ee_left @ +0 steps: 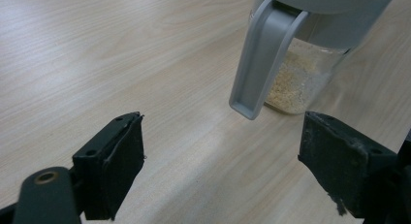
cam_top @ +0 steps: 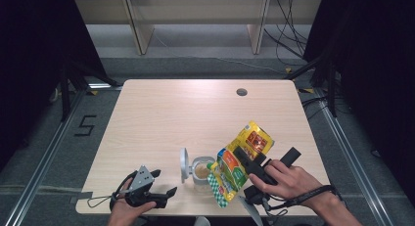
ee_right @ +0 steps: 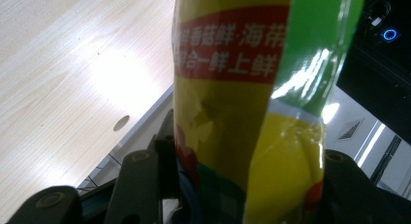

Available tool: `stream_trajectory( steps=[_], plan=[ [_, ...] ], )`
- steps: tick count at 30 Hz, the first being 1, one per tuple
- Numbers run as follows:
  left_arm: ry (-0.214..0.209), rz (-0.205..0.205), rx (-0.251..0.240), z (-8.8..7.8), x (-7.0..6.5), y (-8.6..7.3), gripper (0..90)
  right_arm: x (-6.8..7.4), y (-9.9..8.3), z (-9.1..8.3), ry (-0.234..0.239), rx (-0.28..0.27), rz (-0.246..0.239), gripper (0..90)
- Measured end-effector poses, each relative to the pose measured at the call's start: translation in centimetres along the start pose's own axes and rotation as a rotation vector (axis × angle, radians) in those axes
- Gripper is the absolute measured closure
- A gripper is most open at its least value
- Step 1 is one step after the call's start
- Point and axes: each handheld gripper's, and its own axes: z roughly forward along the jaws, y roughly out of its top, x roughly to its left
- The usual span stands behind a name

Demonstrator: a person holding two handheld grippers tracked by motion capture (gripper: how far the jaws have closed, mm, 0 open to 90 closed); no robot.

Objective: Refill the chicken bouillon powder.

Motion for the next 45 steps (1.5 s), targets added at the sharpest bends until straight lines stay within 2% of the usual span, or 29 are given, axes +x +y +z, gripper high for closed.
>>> stream_trajectory(
  steps=[1, 2, 3, 4, 6, 7, 9, 10, 12, 13, 15, 17, 18, 22, 23, 24, 25, 27, 28, 29, 30, 34, 35, 37, 41, 42, 43, 44, 45],
  plan=[
    [0.005, 0.016, 0.006, 0.0, 0.2, 0.0, 15.7, 0.0, 0.0, 0.0, 0.003, 0.001, 0.003, 56.0],
    [0.0, -0.006, -0.003, 0.1, 0.0, 0.0, 15.7, 0.0, 0.0, 0.0, -0.002, -0.005, -0.012, 56.0],
    [0.001, -0.007, -0.003, 0.1, 0.0, 0.0, 15.7, 0.0, 0.0, 0.0, -0.003, -0.004, -0.013, 56.0],
    [0.005, 0.013, 0.005, 0.0, 0.1, 0.0, 15.7, 0.0, 0.0, 0.0, -0.001, -0.004, -0.012, 56.0],
    [0.004, -0.023, 0.001, 0.0, -0.1, -0.1, 15.7, 0.1, 0.0, -0.1, -0.002, -0.004, 0.005, 56.0],
    [0.004, -0.02, 0.002, 0.0, -0.1, -0.1, 15.7, 0.3, 0.0, -0.1, -0.014, -0.011, 0.036, 56.1],
    [0.002, 0.011, 0.01, 0.0, 0.1, 0.0, 15.7, 0.3, 0.0, -0.2, -0.014, -0.01, 0.038, 56.1],
    [0.006, 0.009, 0.012, 0.0, 0.1, 0.0, 15.7, 0.0, -0.1, -0.3, -0.005, -0.003, -0.002, 56.2],
    [0.004, 0.008, 0.01, 0.0, 0.0, 0.0, 15.7, 0.1, -0.1, -0.3, -0.003, -0.006, -0.007, 56.2],
    [0.001, -0.007, 0.0, 0.1, -0.1, -0.1, 15.7, 0.3, -0.1, -0.4, -0.018, -0.006, 0.04, 56.2],
    [0.004, 0.01, 0.011, 0.1, 0.0, -0.1, 15.7, 0.4, -0.2, -0.4, -0.024, -0.01, 0.043, 56.2],
    [-0.002, 0.001, 0.005, 0.1, 0.0, -0.1, 15.7, 0.5, -0.2, -0.4, -0.017, -0.006, 0.052, 56.3],
    [-0.001, 0.003, 0.005, 0.1, 0.0, -0.1, 15.7, 0.5, -0.2, -0.4, -0.015, -0.008, 0.04, 56.3],
    [0.001, 0.016, 0.011, 0.1, 0.0, 0.0, 15.7, 0.8, 0.0, -0.3, -0.01, -0.008, 0.052, 56.3],
    [0.0, 0.013, 0.009, 0.1, 0.0, 0.0, 15.7, 0.8, 0.1, -0.2, -0.019, -0.011, 0.045, 56.3],
    [-0.002, -0.016, 0.005, 0.1, -0.2, -0.1, 15.7, 0.6, 0.0, -0.2, -0.001, -0.007, 0.005, 56.3],
    [-0.004, 0.01, 0.0, 0.1, -0.1, 0.0, 15.7, 0.7, 0.1, -0.2, -0.006, -0.005, 0.029, 56.3],
    [-0.004, -0.005, 0.0, 0.1, -0.2, 0.0, 15.7, 0.8, 0.2, -0.1, -0.015, -0.016, 0.044, 56.4],
    [-0.002, -0.015, 0.006, 0.1, -0.2, -0.1, 15.7, 0.6, 0.2, -0.1, -0.006, -0.007, 0.01, 56.4],
    [-0.002, 0.007, 0.003, 0.1, -0.1, 0.0, 15.7, 0.6, 0.3, -0.1, -0.005, -0.002, 0.017, 56.4],
    [-0.003, 0.007, 0.006, 0.1, -0.2, 0.0, 15.7, 0.8, 0.4, 0.0, -0.018, -0.011, 0.055, 56.4],
    [-0.003, 0.008, 0.005, 0.1, -0.1, 0.0, 15.7, 0.8, 0.4, -0.1, -0.018, -0.017, 0.051, 56.4],
    [-0.002, 0.008, 0.005, 0.1, -0.1, 0.0, 15.7, 0.6, 0.3, -0.2, -0.007, -0.008, 0.016, 56.5],
    [-0.003, -0.001, 0.0, 0.2, -0.2, 0.0, 15.7, 0.6, 0.3, -0.2, -0.005, -0.008, 0.016, 56.5],
    [0.004, 0.026, 0.016, 0.1, 0.0, 0.0, 15.7, 0.7, 0.3, -0.2, -0.009, -0.006, 0.018, 56.6],
    [-0.003, 0.002, 0.0, 0.2, -0.2, 0.0, 15.7, 0.5, 0.3, -0.2, -0.011, -0.02, -0.006, 56.6],
    [-0.004, 0.0, 0.002, 0.2, -0.2, 0.0, 15.7, 0.9, 0.4, -0.1, -0.007, -0.015, 0.056, 56.6],
    [-0.004, 0.0, 0.001, 0.2, -0.2, 0.0, 15.7, 1.0, 0.5, -0.1, -0.01, -0.013, 0.077, 56.6],
    [0.003, 0.025, 0.014, 0.1, 0.0, 0.0, 15.7, 0.9, 0.5, 0.0, -0.017, -0.02, 0.055, 56.6]
  ],
)
